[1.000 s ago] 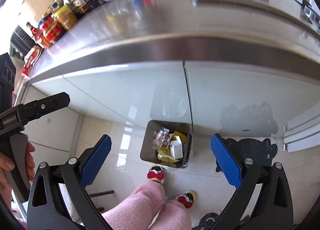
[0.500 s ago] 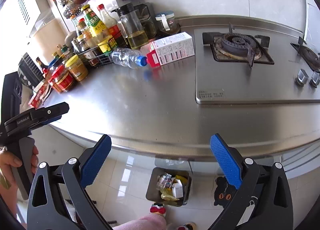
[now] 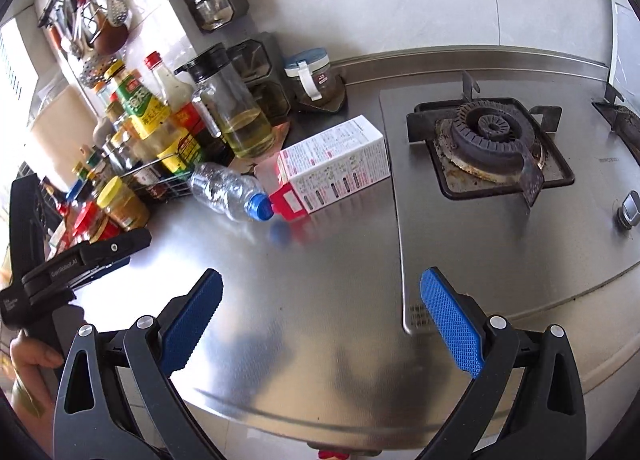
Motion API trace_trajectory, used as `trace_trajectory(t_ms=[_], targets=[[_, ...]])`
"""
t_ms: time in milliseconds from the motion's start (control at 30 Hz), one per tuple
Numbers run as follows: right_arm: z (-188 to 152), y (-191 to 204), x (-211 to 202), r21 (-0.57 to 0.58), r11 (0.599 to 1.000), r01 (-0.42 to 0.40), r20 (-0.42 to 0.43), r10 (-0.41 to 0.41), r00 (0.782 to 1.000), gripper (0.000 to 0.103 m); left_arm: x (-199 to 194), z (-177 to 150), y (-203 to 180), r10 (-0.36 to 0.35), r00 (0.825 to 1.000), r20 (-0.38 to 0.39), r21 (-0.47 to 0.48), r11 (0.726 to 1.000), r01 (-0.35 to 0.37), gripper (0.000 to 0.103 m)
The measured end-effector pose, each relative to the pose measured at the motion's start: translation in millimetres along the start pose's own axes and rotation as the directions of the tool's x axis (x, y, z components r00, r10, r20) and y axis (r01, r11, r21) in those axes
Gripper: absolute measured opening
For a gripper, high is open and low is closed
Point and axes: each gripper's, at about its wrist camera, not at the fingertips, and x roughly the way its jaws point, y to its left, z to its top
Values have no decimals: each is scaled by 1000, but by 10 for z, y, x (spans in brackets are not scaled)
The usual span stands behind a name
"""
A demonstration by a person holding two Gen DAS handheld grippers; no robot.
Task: Collect trash
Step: 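Grasp the clear plastic bottle with the left tool while the right tool grasps the pink-and-white carton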
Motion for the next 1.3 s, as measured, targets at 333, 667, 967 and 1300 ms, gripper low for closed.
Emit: trace_trajectory(t_ms=[333,667,967,1300], targets=[[578,211,582,10,995,104,-3,-103,995,100,506,549,-51,75,997,-5,2,997,-75,94],[967,213,932,101,977,186,-24,-185,982,100,845,786,-73,112,992,-62,-4,994,-112,92],[1170,173,1294,192,938,288,-70,-280,957,99,1083,860,-54,143,985,-93,-1,990,-144,88],[1164,192,1546,170,920,354,-129,-335,933,100,1251,809,-12,168,974,-154,20,986,-167,88]])
